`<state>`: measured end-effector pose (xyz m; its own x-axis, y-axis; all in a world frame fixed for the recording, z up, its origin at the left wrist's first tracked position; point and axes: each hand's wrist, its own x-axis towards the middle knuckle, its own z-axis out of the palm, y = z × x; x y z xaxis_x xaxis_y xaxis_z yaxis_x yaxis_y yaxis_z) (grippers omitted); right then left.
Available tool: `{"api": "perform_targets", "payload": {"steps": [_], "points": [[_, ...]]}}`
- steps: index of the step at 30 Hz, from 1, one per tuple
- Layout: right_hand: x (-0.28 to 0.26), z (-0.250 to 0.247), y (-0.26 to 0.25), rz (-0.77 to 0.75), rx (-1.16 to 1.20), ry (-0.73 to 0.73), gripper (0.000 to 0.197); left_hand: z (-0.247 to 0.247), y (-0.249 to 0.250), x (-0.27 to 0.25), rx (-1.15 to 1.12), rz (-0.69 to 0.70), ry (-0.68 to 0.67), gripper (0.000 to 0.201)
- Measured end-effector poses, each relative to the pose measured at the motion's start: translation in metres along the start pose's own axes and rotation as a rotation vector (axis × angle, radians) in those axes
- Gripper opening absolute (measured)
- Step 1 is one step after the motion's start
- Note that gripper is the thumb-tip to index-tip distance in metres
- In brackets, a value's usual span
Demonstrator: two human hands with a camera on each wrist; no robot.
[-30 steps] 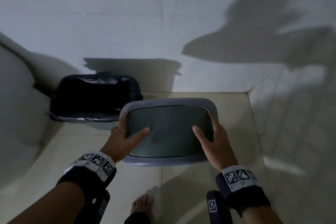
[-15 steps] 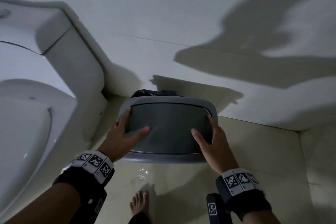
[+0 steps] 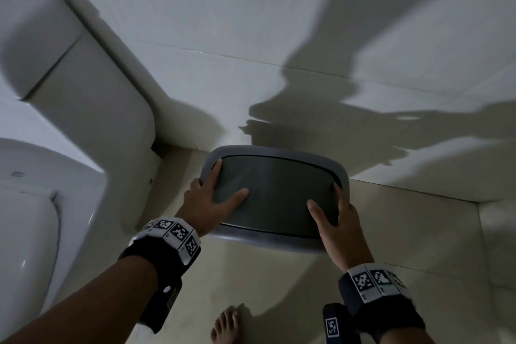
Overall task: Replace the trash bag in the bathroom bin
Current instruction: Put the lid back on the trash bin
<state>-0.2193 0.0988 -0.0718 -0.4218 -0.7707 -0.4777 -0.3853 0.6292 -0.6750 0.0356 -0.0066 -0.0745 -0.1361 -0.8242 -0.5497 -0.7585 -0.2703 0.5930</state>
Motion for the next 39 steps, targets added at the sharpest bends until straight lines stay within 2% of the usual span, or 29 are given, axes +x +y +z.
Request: {"api": "perform_targets", "payload": {"steps": [6, 16, 23, 27, 29, 31, 34, 37, 39], "points": [[0.019, 0.013, 0.006, 0.021, -0.004, -0.017, 0.086, 0.011, -0.005, 0.020, -0.028, -0.067, -0.006, 0.100], [0.018, 0.008, 0.005, 0.019, -0.013, 0.008, 0.079, 0.011, -0.001, 0.023, -0.042, -0.031, -0.009, 0.103], [0.028, 0.014, 0.021, -0.016, 0.022, 0.141, 0.052, 0.014, 0.001, 0.023, 0.006, -0.039, -0.021, 0.101], [0.035, 0.007, 0.031, 0.051, 0.058, 0.174, 0.044, 0.013, 0.000, 0.022, -0.002, -0.018, -0.031, 0.103], [0.035, 0.005, 0.031, 0.069, 0.093, 0.156, 0.042, 0.012, 0.005, 0.019, -0.039, 0.037, -0.002, 0.096], [0.035, 0.004, 0.032, 0.080, 0.104, 0.131, 0.043, 0.010, 0.007, 0.017, -0.181, 0.077, 0.049, 0.077], [0.034, 0.003, 0.037, 0.076, 0.085, 0.079, 0.051, 0.011, 0.005, 0.018, -0.330, -0.056, 0.049, 0.065], [0.036, 0.001, 0.042, 0.068, 0.066, 0.069, 0.046, 0.013, 0.004, 0.019, -0.212, -0.129, 0.080, 0.046], [0.038, 0.002, 0.044, 0.068, 0.067, 0.073, 0.043, 0.013, 0.002, 0.020, -0.162, -0.119, 0.103, 0.042]]}}
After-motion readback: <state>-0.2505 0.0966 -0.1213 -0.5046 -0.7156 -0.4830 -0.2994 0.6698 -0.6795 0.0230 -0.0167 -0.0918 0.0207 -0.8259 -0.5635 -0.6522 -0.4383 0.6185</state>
